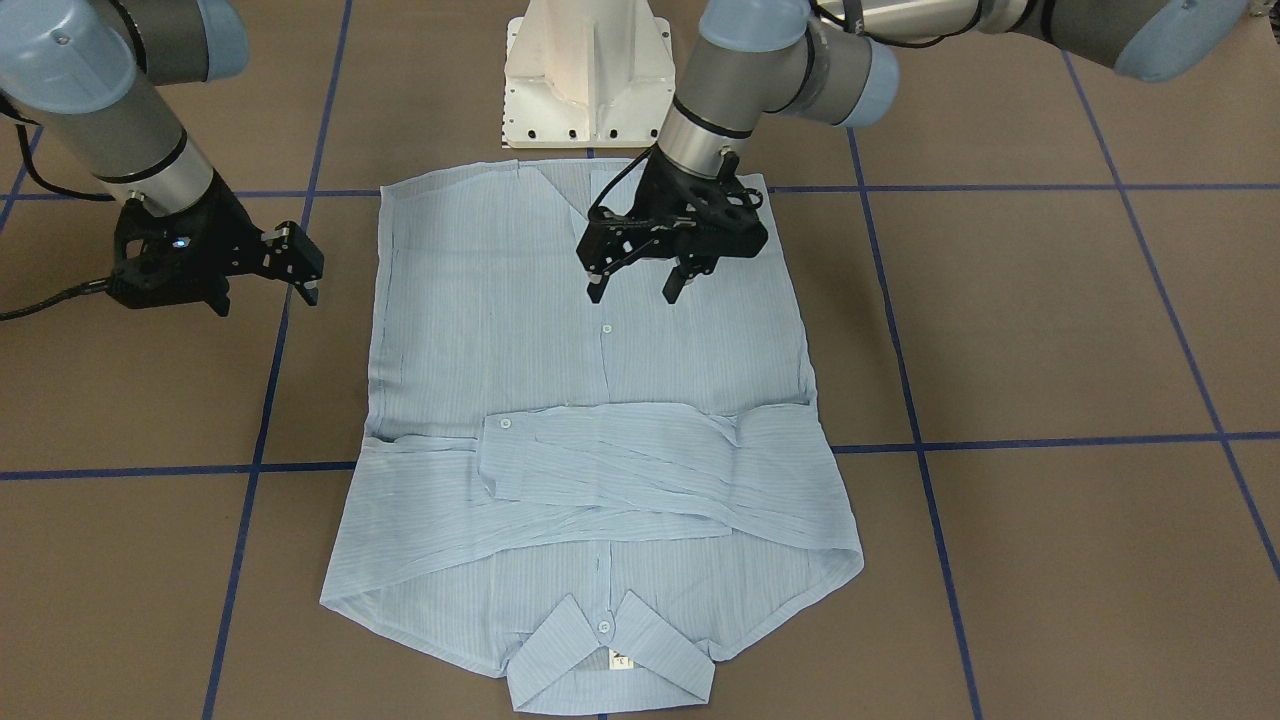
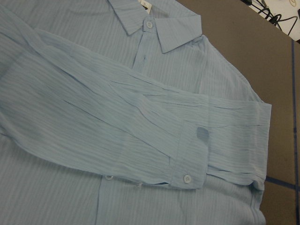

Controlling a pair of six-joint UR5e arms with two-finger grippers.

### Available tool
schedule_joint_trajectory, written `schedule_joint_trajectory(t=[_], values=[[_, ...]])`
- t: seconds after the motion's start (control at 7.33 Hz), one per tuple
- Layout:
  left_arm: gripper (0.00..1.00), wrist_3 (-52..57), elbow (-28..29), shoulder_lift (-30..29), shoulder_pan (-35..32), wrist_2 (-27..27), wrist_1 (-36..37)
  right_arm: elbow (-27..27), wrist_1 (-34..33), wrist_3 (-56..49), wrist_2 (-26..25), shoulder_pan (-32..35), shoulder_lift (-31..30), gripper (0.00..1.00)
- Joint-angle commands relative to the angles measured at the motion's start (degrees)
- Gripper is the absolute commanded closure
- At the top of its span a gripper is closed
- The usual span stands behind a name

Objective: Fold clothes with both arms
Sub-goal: 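Release the sleeve and withdraw the left gripper while the right gripper moves to the hem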

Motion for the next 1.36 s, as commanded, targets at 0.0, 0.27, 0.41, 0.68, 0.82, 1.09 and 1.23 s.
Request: schedule_joint_trajectory(t=[0.0, 0.27, 0.41, 0.68, 0.82, 1.09, 1.23], values=[[0.01, 2.56, -7.26, 7.01, 0.32, -0.01, 4.04, 0.68, 8.78, 11.36, -7.29, -10.39, -3.67, 0.0], [0.01, 2.67, -9.37, 9.56, 0.41, 0.08, 4.33, 0.86, 8.79, 18.56, -13.77, -19.25, -3.59, 0.0], [0.01, 2.75, -10.95, 11.05, 0.41, 0.25, 4.41, 1.38, 8.35, 19.74, -14.07, -21.22, -3.59, 0.0], [0.01, 2.67, -11.32, 10.98, 0.85, 0.69, 4.42, 1.65, 8.09, 19.84, -13.29, -22.98, -6.21, 0.0], [0.01, 2.67, -11.41, 10.72, 0.93, 0.69, 4.42, 1.48, 8.09, 19.84, -12.85, -23.86, -7.1, 0.0], [0.02, 2.67, -11.32, 10.8, 1.02, 0.69, 4.42, 1.91, 8.26, 19.92, -10.22, -23.87, -7.98, 0.02], [0.04, 2.67, -11.67, 10.72, 1.02, 0.69, 4.42, 1.83, 8.18, 21.66, -9.68, -24.31, -7.99, 0.07]])
